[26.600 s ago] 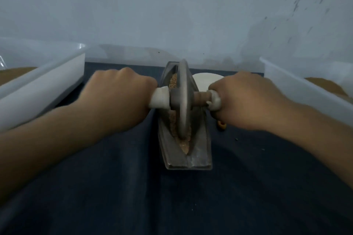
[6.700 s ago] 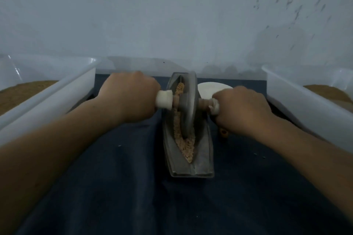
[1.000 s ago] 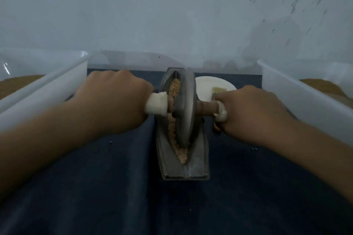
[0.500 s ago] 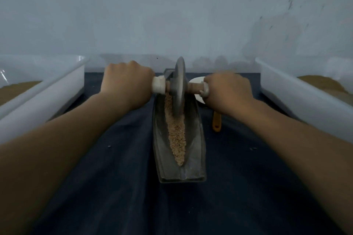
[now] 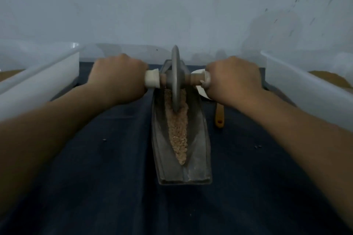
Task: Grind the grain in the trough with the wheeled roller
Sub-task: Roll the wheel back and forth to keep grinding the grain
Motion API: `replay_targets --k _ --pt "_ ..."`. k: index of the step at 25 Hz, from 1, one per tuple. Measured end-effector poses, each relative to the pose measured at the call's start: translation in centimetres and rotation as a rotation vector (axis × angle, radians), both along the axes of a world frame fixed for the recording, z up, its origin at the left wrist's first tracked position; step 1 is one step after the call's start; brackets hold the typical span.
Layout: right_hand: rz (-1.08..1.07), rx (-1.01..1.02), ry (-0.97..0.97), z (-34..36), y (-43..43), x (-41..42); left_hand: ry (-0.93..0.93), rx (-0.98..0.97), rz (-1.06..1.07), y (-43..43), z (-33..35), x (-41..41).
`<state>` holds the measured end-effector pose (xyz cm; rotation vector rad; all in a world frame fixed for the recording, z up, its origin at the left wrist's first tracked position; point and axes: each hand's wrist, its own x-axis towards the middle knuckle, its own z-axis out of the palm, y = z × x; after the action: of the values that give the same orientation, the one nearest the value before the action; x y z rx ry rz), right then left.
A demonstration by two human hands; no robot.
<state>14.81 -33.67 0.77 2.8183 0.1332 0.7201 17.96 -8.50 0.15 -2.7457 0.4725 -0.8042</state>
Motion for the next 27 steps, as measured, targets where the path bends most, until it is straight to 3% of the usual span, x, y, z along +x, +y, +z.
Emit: replay_targets --k 3,9,12,14,17,21,24,27 --pt "-0.05 0.062 0.014 0.0 0.5 2.4 0.019 -0.009 0.083 -1.1 1.0 1.4" --pt "0.085 0.057 0.038 -0.4 -0.8 -6.8 -0.136 0.076 -0.081 1.4 0.3 -6.6" --pt "0.159 0.089 0.074 0.3 -1.7 -9.1 -0.019 0.033 -0.143 3.7 -0.2 -6.2" --pt "0.108 0.063 0.09 0.2 -1.3 -7.2 0.026 0.054 -0.083 3.4 -0.5 -4.4" --pt "0.004 0.052 0.042 -0.6 -0.3 -1.4 -0.126 0.099 -0.018 0.2 0.1 -1.2" --pt "-0.056 0.093 0.015 -0.5 0.4 2.1 0.046 -0.009 0.081 -1.5 1.7 1.1" --pt "0.014 0.078 0.048 -0.5 -0.2 -1.7 0.105 0.013 0.031 -0.6 1.6 -2.1" --pt "0.109 0.077 0.078 -0.6 -1.5 -7.0 0.006 0.106 -0.076 1.3 1.7 -6.2"
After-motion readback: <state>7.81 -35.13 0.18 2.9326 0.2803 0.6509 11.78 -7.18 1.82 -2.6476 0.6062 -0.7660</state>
